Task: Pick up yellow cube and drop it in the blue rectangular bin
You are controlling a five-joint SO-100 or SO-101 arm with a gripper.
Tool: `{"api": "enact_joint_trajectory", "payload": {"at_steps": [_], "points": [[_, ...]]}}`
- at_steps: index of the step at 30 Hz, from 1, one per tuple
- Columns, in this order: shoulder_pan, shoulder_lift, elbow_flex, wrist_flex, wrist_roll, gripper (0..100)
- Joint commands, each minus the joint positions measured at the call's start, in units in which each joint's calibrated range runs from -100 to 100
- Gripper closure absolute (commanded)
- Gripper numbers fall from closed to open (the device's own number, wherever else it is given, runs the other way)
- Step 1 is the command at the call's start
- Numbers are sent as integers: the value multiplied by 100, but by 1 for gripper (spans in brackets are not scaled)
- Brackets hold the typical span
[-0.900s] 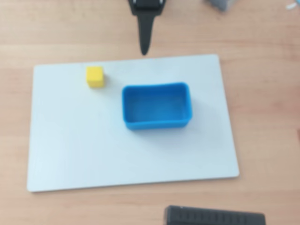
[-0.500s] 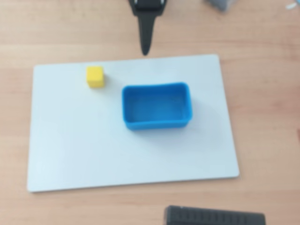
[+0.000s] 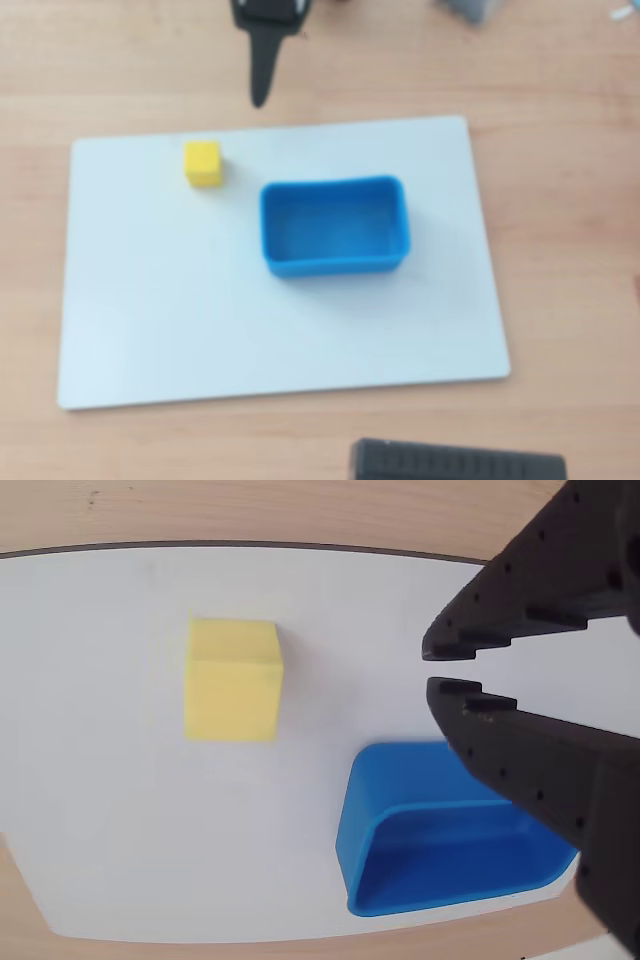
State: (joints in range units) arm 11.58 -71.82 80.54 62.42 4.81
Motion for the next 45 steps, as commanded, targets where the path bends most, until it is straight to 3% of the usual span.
{"api": "enact_joint_trajectory", "payload": {"at_steps": [1,9,16,28,36,45], "points": [[360,1660,-2236,422,166,100],[1089,3620,-3663,802,654,100],[909,4307,-4008,802,1011,100],[900,5636,-4936,678,1045,100],[943,5766,-4945,629,991,79],[960,6156,-4945,505,962,76]]}}
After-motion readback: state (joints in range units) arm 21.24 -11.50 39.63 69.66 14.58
